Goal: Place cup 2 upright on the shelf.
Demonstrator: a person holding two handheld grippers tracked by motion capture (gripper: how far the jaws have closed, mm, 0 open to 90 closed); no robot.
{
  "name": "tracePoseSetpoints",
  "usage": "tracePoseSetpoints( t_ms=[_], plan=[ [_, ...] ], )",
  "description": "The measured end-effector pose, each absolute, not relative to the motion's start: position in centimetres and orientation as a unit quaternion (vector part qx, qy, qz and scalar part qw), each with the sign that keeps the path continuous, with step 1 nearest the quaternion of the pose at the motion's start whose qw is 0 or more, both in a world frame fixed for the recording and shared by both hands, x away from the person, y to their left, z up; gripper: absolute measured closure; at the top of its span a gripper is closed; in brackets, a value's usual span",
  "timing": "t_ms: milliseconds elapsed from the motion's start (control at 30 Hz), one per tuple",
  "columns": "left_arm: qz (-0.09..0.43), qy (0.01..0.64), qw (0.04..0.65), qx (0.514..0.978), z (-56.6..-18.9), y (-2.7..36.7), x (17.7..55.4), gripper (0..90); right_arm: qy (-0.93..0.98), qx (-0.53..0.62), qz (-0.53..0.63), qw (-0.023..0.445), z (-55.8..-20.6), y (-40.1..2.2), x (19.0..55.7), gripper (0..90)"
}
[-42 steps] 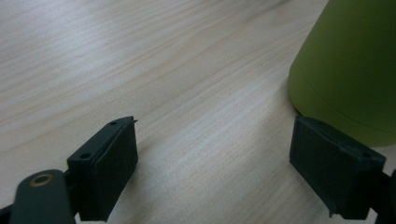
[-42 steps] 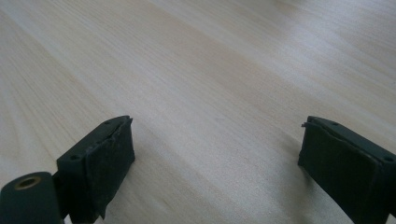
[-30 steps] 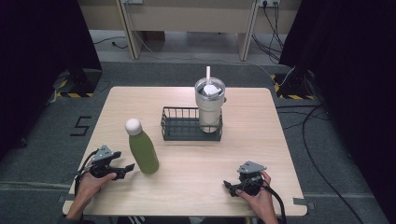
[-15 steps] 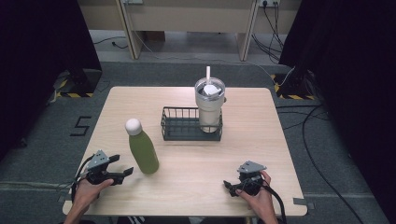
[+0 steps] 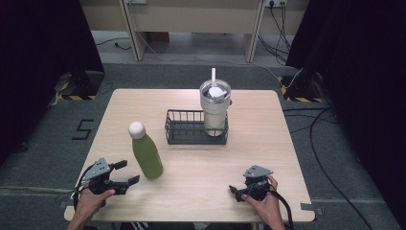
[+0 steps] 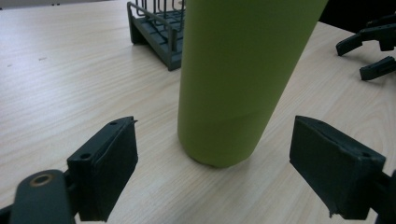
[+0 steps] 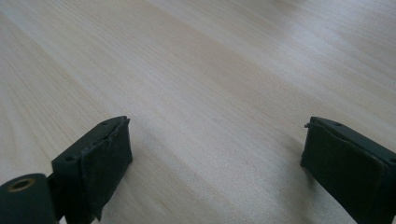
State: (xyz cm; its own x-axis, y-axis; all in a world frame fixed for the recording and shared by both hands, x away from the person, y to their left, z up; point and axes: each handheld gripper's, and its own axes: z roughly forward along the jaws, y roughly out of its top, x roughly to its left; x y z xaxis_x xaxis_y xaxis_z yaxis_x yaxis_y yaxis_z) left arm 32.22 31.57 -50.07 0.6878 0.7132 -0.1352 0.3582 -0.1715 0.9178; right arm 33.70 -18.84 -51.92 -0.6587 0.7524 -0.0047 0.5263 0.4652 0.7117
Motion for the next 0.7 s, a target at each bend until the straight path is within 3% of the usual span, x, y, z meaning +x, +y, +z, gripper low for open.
tracePoseSetpoints(
  t_ms=[700],
  plan=[
    [0.190,0.339,0.550,0.739,-49.8,29.0,32.3,15.0,0.840,0.382,0.350,0.160,-51.9,-18.8,33.8,7.7]
  ],
)
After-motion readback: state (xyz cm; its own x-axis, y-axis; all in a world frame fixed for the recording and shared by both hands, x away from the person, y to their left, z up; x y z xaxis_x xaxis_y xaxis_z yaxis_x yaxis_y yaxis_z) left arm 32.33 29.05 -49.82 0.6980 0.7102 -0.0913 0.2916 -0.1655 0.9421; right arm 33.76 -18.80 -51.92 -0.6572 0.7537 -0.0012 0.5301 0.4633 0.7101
